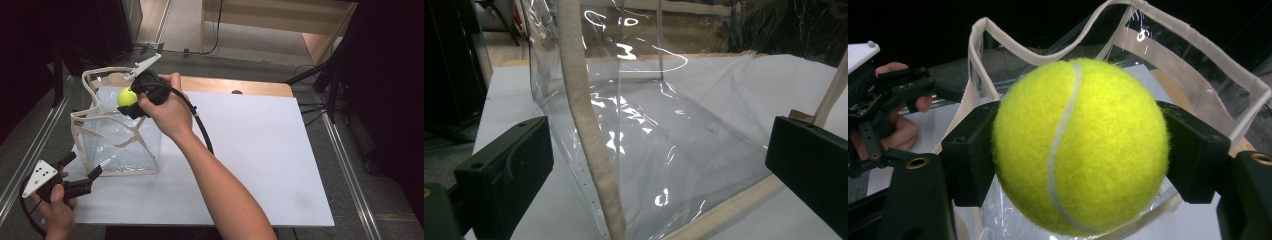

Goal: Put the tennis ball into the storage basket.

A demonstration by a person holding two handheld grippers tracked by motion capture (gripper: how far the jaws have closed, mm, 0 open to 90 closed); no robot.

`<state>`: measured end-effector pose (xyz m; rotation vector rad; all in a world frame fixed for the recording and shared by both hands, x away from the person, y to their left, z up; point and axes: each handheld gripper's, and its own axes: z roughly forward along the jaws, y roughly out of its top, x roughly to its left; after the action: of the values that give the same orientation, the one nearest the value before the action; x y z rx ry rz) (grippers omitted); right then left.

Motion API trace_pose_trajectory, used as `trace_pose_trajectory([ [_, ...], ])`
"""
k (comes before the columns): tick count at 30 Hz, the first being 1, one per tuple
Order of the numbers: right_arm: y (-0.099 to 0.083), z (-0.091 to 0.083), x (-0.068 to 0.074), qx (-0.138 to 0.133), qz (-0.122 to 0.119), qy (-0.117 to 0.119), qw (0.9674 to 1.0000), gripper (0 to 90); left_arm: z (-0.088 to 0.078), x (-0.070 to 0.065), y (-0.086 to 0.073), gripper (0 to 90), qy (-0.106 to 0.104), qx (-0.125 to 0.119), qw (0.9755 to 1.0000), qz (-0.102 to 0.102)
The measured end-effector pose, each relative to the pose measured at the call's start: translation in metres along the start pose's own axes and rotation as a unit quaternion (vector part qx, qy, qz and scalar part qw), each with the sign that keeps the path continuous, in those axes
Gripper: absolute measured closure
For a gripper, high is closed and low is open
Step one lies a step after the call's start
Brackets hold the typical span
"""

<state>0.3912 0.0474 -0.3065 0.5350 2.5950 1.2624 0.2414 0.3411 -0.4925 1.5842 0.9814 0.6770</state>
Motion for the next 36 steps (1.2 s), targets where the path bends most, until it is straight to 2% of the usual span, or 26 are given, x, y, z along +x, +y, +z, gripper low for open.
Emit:
trace_pose_trajectory([
  [14,-0.006,0.01,0.0,0.032,-0.006,0.013,0.9994,23.4,0.0,0.0,0.0,0.0,-0.001,0.003,1.0,0.001],
  [17,-0.006,0.01,0.0,0.042,-0.012,0.027,0.9987,22.4,0.0,0.0,0.0,0.0,0.0,0.004,1.0,0.001],
  [18,-0.006,0.01,0.002,0.044,-0.014,0.02,0.9987,21.1,0.0,0.0,0.0,0.0,0.0,0.004,1.0,0.001],
  [20,-0.006,0.009,0.003,0.041,-0.019,0.035,0.9984,16.0,0.0,0.0,0.0,0.0,-0.001,0.004,1.0,0.001],
  [23,-0.005,0.003,0.003,0.034,-0.022,0.04,0.9984,15.9,0.001,0.0,0.0,0.0,-0.001,0.001,1.0,0.002],
  [28,-0.007,-0.005,0.005,0.025,-0.02,0.037,0.9988,11.4,0.001,0.0,0.0,0.0,-0.001,0.002,1.0,0.002],
  [36,-0.023,-0.016,0.004,-0.001,-0.006,0.028,0.9996,10.0,0.001,-0.001,0.0,0.0,0.0,0.001,1.0,0.001],
])
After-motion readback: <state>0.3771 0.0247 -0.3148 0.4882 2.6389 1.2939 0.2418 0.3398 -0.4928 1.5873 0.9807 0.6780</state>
